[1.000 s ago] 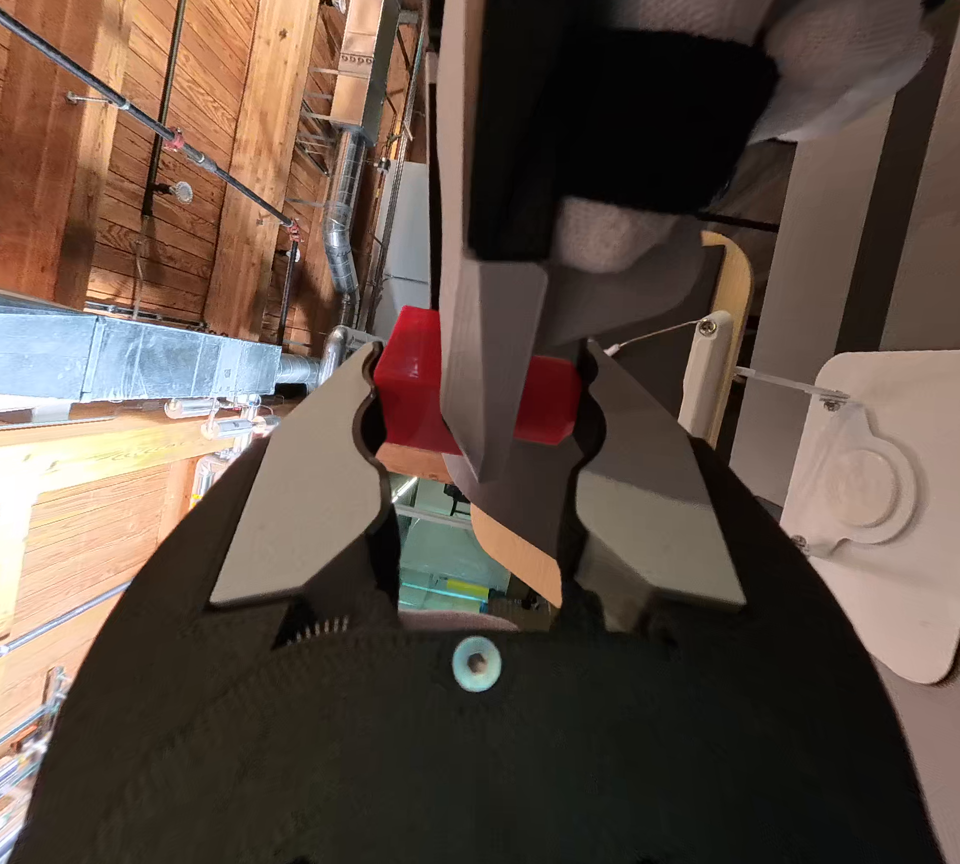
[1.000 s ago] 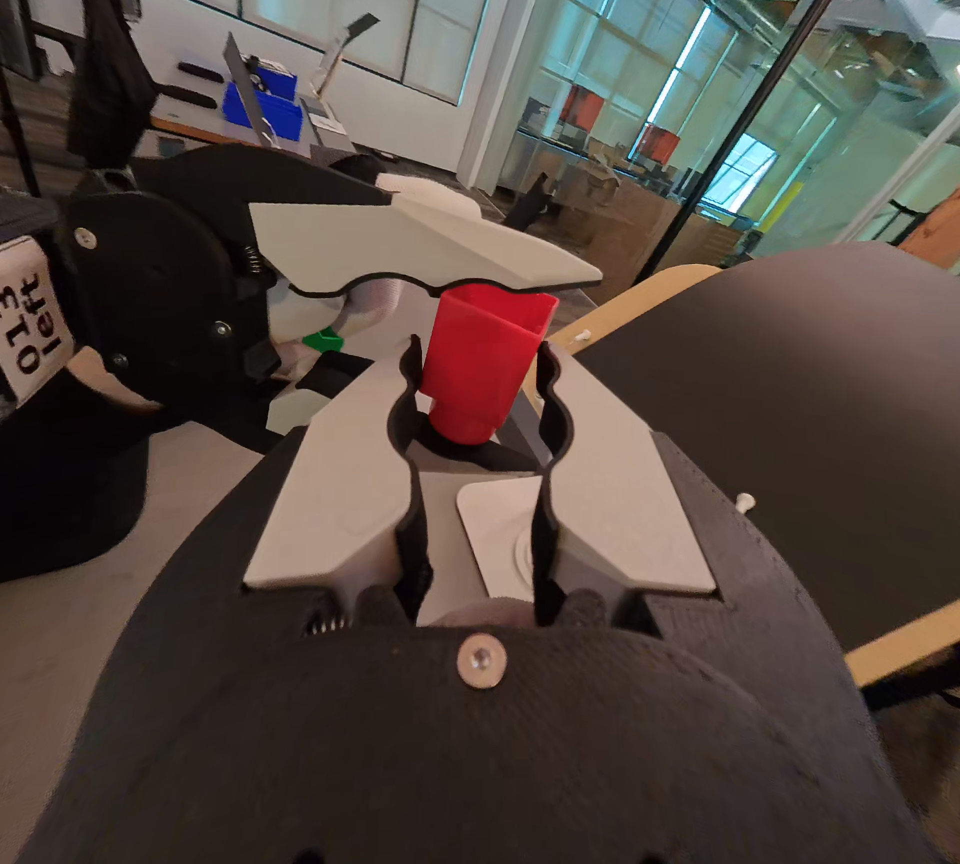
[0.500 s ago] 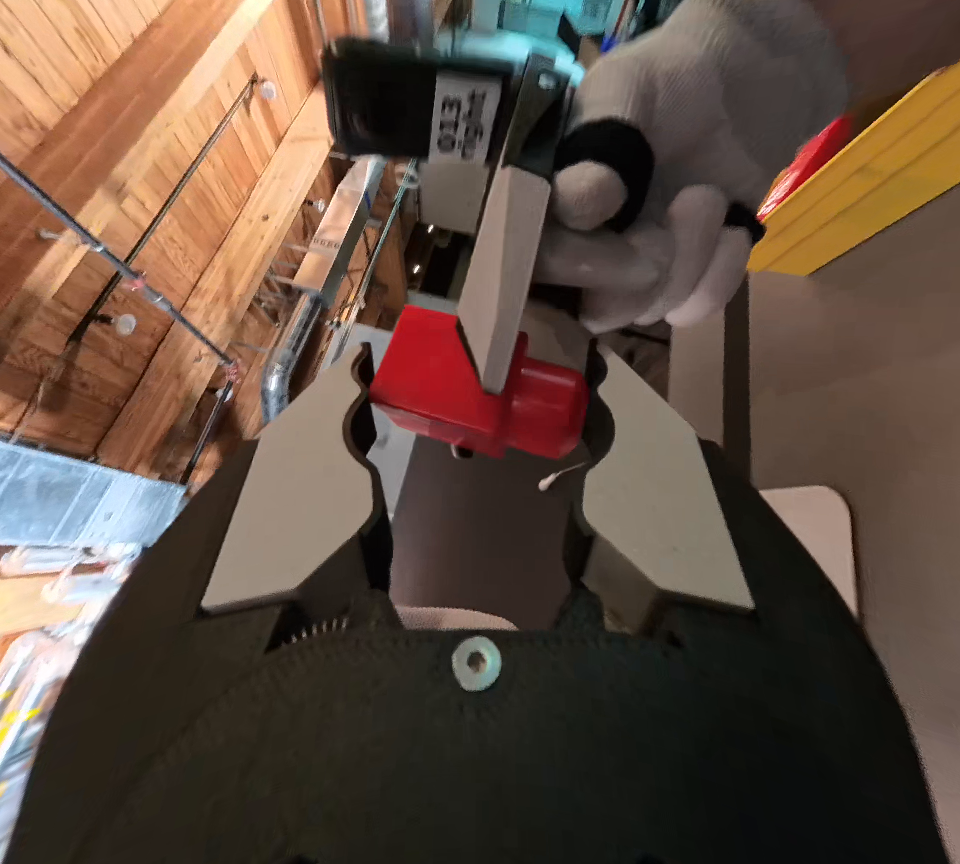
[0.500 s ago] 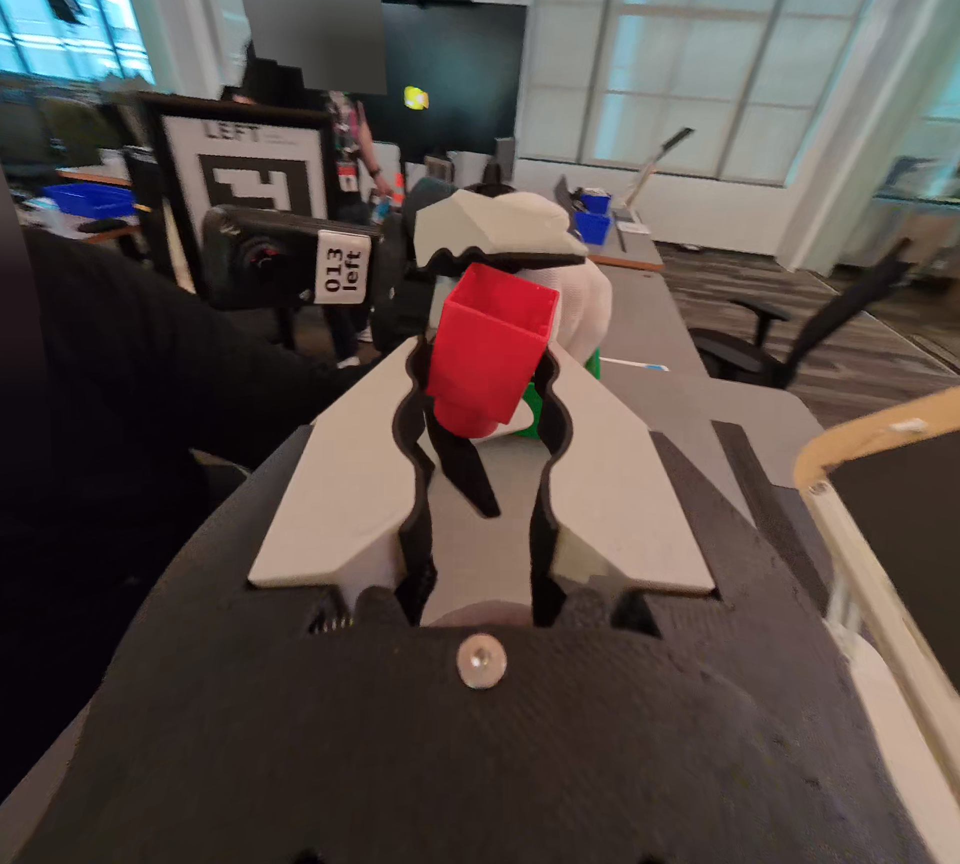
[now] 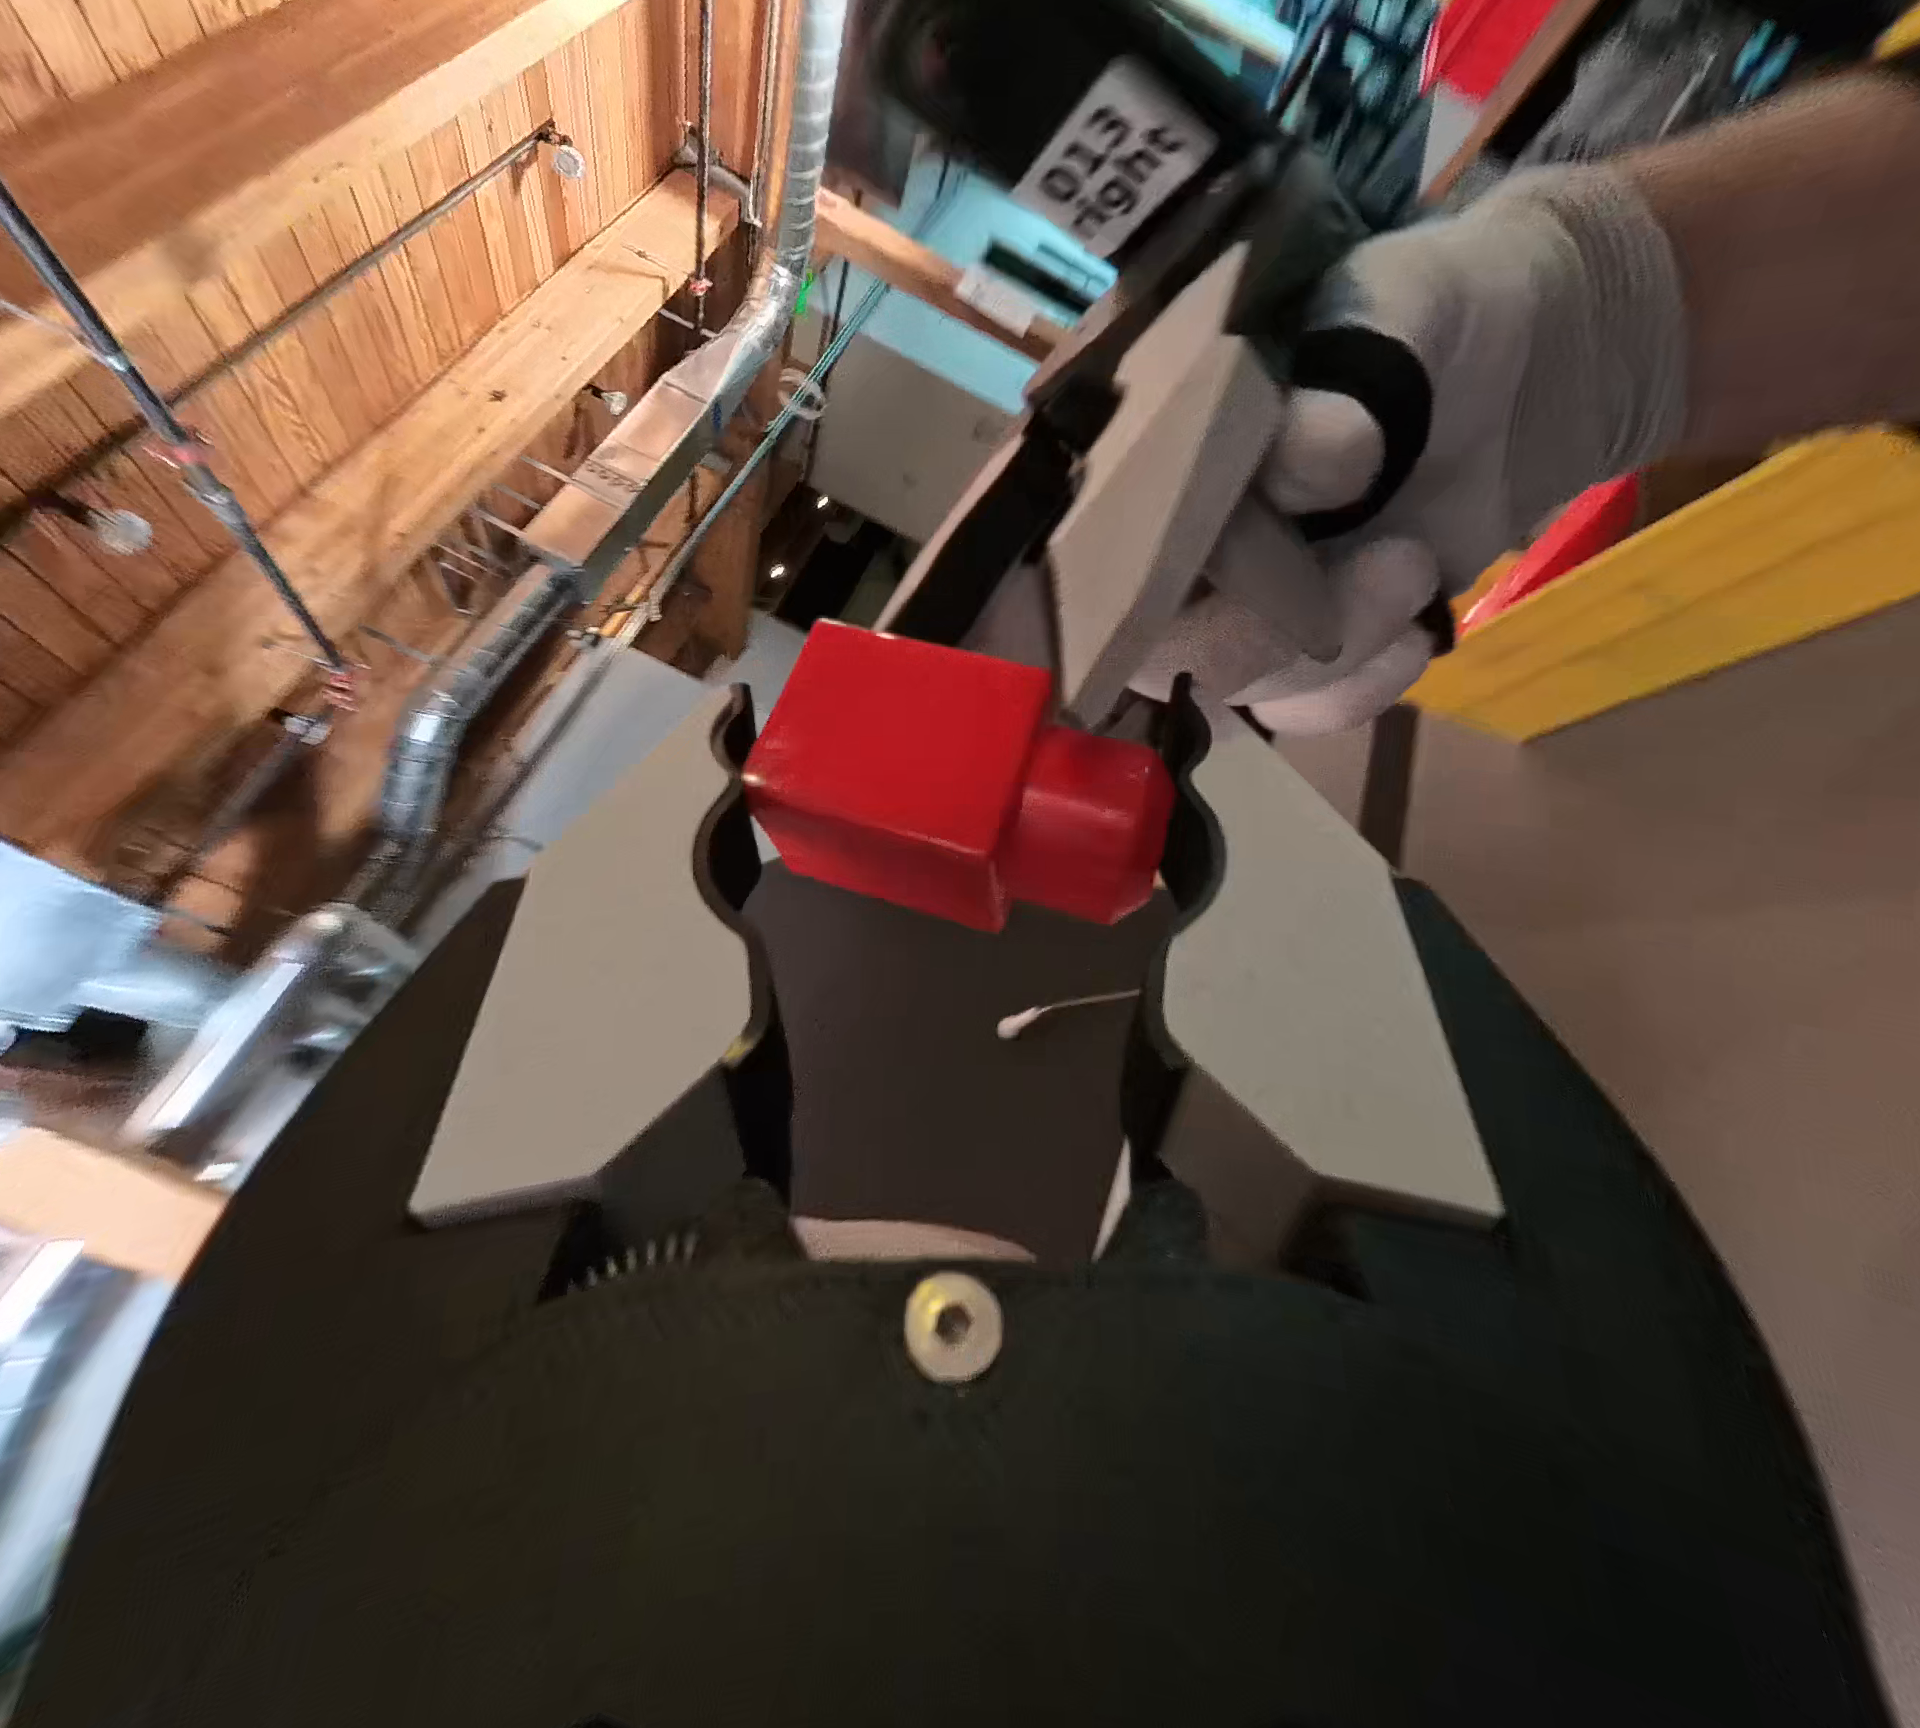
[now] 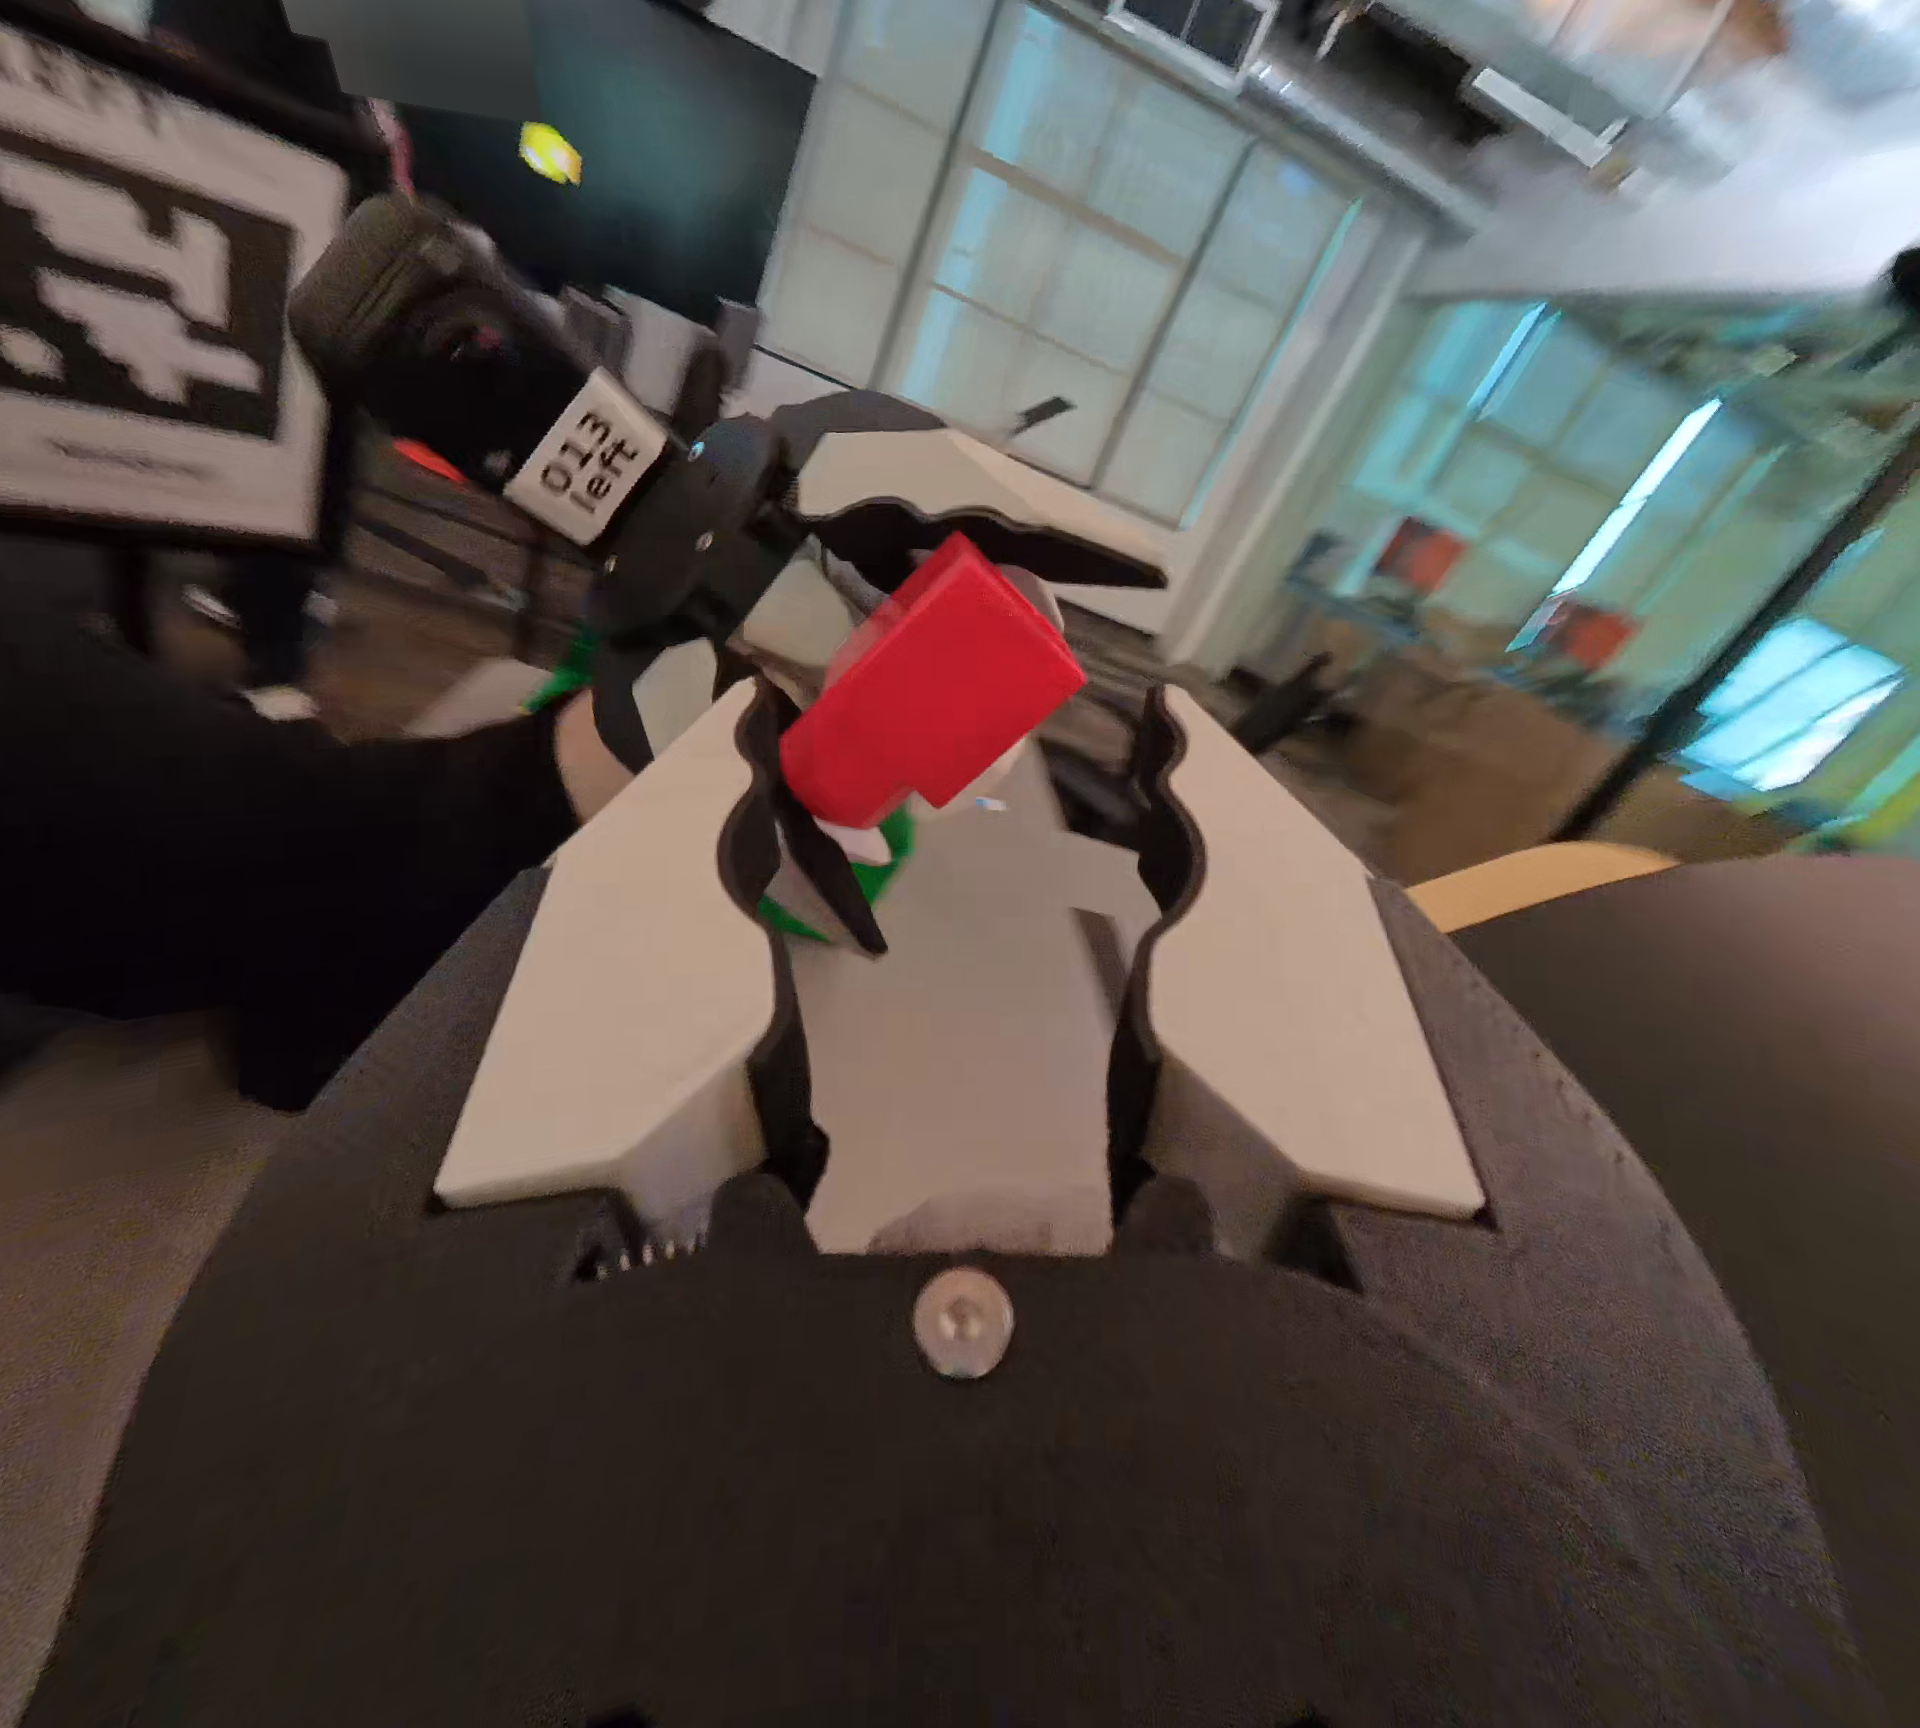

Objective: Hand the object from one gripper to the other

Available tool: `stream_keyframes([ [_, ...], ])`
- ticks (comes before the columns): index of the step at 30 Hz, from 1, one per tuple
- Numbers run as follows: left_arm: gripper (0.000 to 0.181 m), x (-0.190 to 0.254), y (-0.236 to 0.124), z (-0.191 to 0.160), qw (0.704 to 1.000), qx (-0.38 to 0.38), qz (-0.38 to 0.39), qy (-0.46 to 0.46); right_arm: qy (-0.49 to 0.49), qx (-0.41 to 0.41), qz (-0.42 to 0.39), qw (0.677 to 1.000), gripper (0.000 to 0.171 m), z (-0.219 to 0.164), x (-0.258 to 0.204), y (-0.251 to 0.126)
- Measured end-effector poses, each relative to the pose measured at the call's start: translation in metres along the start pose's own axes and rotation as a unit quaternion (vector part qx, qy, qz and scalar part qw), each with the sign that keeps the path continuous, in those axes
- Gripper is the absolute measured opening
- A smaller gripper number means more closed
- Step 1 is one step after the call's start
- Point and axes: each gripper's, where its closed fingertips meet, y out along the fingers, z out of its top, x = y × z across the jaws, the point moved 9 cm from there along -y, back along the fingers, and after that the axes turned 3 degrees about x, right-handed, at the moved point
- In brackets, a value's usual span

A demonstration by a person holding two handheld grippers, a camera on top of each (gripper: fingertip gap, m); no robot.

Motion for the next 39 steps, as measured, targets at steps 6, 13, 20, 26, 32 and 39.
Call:
stream_keyframes([
  [6, 0.077, -0.022, -0.014, -0.014, 0.974, 0.065, -0.07, -0.206, -0.299, -0.08, -0.102, 0.945, 0.063, 0.026, -0.029, -0.007],
  [13, 0.077, -0.016, -0.012, -0.038, 0.915, 0.053, -0.192, -0.351, -0.533, -0.177, -0.112, 0.82, 0.06, 0.02, -0.058, 0.0],
  [20, 0.077, -0.011, -0.018, -0.046, 0.871, 0.069, -0.267, -0.406, -0.545, -0.265, -0.096, 0.789, 0.063, -0.005, -0.051, 0.011],
  [26, 0.077, 0.007, -0.009, -0.044, 0.843, 0.034, -0.333, -0.422, -0.585, -0.273, -0.095, 0.758, 0.034, -0.039, -0.048, 0.041],
  [32, 0.077, 0.001, -0.011, -0.046, 0.857, 0.039, -0.301, -0.417, -0.519, -0.239, -0.117, 0.812, 0.034, -0.038, -0.038, 0.042],
  [39, 0.085, -0.016, -0.019, -0.025, 0.986, 0.03, -0.067, -0.151, -0.12, -0.079, -0.126, 0.982, 0.034, -0.003, 0.004, 0.011],
])
